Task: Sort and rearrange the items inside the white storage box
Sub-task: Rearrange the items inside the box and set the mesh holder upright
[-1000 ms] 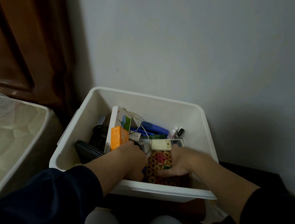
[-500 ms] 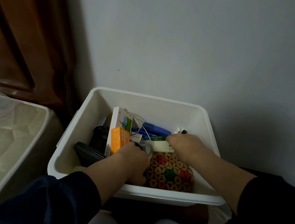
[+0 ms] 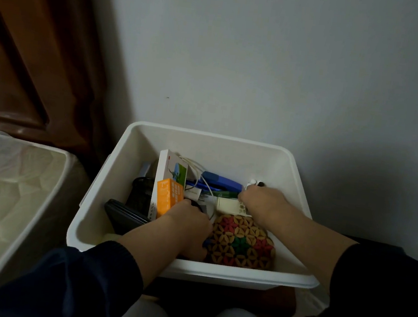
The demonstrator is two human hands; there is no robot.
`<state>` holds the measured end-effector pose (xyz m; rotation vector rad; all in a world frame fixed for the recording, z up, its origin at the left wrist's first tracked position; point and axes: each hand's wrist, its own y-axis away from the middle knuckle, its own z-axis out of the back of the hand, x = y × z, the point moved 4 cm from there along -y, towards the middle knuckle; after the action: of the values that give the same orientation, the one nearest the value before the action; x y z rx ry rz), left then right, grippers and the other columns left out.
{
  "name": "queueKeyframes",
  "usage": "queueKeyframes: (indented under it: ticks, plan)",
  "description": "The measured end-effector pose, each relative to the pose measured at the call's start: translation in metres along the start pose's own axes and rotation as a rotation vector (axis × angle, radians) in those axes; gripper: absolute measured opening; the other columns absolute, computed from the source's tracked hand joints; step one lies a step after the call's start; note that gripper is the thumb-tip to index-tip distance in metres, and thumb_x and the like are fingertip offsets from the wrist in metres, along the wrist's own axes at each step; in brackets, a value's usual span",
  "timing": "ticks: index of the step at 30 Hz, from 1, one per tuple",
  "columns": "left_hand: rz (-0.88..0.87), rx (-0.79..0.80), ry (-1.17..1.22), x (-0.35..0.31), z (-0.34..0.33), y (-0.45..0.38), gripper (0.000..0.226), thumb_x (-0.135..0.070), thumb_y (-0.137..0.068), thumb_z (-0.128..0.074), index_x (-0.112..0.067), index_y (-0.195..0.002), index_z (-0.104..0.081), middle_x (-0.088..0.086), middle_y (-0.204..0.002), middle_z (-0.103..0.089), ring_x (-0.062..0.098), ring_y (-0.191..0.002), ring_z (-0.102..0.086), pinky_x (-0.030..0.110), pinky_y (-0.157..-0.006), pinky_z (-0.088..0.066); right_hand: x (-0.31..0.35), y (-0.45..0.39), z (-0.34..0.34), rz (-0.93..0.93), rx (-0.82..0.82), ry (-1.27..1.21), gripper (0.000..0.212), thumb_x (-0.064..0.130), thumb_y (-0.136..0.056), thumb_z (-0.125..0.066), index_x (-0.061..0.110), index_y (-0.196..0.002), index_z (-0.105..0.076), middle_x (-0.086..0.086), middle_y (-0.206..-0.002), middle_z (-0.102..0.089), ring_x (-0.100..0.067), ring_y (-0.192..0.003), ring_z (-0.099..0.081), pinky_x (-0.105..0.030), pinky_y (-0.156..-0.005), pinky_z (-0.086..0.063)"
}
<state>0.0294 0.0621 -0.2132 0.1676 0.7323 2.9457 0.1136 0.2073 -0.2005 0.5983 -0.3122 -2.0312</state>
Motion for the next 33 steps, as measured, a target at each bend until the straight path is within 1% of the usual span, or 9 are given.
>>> queueKeyframes:
  ticks: [3, 6, 8, 13, 19, 22, 25, 29, 33]
  plan:
    - [-0.002, 0.000, 0.000, -0.001, 0.000, 0.000, 0.046, -0.055, -0.102, -0.049, -0.015, -0.117, -0.065, 0.008, -0.113, -0.067, 0.027, -0.103, -0.064, 0.040, -0.087, -0.042, -0.001, -0.002, 0.004, 0.001, -0.007, -0.028, 0.040, 0.011, -0.096, -0.065, 0.015, -0.135, -0.061, -0.006, -0.116, -0.058, -0.023, -0.100, -0.061, -0.037, -0.079, -0.055]
    - [-0.005, -0.001, -0.004, -0.001, 0.001, -0.001, 0.044, -0.054, -0.102, -0.049, -0.015, -0.116, -0.065, 0.008, -0.113, -0.067, 0.027, -0.103, -0.064, 0.038, -0.081, -0.037, -0.001, -0.004, 0.023, 0.016, -0.204, -0.051, 0.026, 0.018, -0.095, -0.066, 0.019, -0.122, -0.065, 0.000, -0.098, -0.056, -0.017, -0.078, -0.058, -0.034, -0.066, -0.051]
    - [-0.004, 0.006, -0.003, -0.001, 0.001, -0.001, 0.044, -0.054, -0.102, -0.049, -0.016, -0.116, -0.065, 0.008, -0.115, -0.067, 0.027, -0.104, -0.064, 0.038, -0.081, -0.036, 0.002, -0.008, 0.032, 0.051, -0.292, -0.049, 0.025, 0.020, -0.098, -0.063, 0.021, -0.123, -0.065, -0.002, -0.103, -0.059, -0.020, -0.077, -0.056, -0.035, -0.064, -0.048]
    - [0.007, 0.006, 0.003, -0.002, 0.003, 0.000, 0.045, -0.054, -0.102, -0.050, -0.016, -0.118, -0.065, 0.008, -0.119, -0.066, 0.028, -0.107, -0.063, 0.040, -0.086, -0.036, 0.022, -0.018, 0.026, 0.092, -0.292, 0.027, 0.024, 0.023, -0.101, -0.061, 0.020, -0.124, -0.067, -0.004, -0.110, -0.059, -0.024, -0.084, -0.061, -0.035, -0.065, -0.045]
    - [0.023, -0.022, 0.034, -0.001, 0.008, 0.003, 0.049, -0.055, -0.100, -0.055, -0.014, -0.125, -0.063, 0.008, -0.119, -0.064, 0.027, -0.105, -0.064, 0.040, -0.088, -0.046, 0.024, -0.033, 0.008, -0.039, -0.286, -0.110, 0.027, 0.024, -0.098, -0.062, 0.019, -0.124, -0.065, -0.004, -0.108, -0.062, -0.025, -0.093, -0.066, -0.034, -0.068, -0.045]
    - [0.040, -0.047, 0.060, -0.001, 0.013, 0.005, 0.051, -0.054, -0.099, -0.058, -0.012, -0.128, -0.061, 0.009, -0.120, -0.063, 0.027, -0.105, -0.065, 0.040, -0.087, -0.050, 0.021, -0.037, 0.007, -0.091, -0.259, -0.219, 0.033, 0.040, -0.093, -0.065, 0.023, -0.121, -0.065, -0.003, -0.106, -0.064, -0.024, -0.092, -0.066, -0.033, -0.070, -0.047]
    - [0.059, -0.050, 0.045, -0.001, 0.016, 0.008, 0.048, -0.056, -0.099, -0.056, -0.013, -0.120, -0.064, 0.008, -0.113, -0.066, 0.025, -0.100, -0.066, 0.041, -0.090, -0.053, 0.020, -0.039, 0.007, -0.072, -0.280, -0.250, 0.041, 0.058, -0.089, -0.063, 0.029, -0.117, -0.063, 0.000, -0.107, -0.065, -0.023, -0.092, -0.065, -0.034, -0.074, -0.052]
    - [0.091, -0.084, 0.012, 0.000, 0.021, 0.011, 0.049, -0.061, -0.098, -0.051, -0.014, -0.103, -0.065, 0.006, -0.104, -0.067, 0.024, -0.096, -0.065, 0.044, -0.098, -0.046, 0.031, -0.041, 0.003, -0.030, -0.243, -0.275, 0.034, 0.056, -0.093, -0.061, 0.033, -0.119, -0.058, 0.001, -0.111, -0.066, -0.023, -0.092, -0.061, -0.036, -0.072, -0.044]
    - [0.105, -0.106, 0.015, 0.000, 0.023, 0.011, 0.052, -0.062, -0.097, -0.050, -0.014, -0.103, -0.067, 0.006, -0.100, -0.063, 0.024, -0.100, -0.062, 0.046, -0.104, -0.036, 0.033, -0.041, 0.008, -0.066, -0.243, -0.253, 0.033, 0.050, -0.092, -0.067, 0.027, -0.112, -0.056, -0.001, -0.107, -0.064, -0.023, -0.088, -0.059, -0.035, -0.072, -0.044]
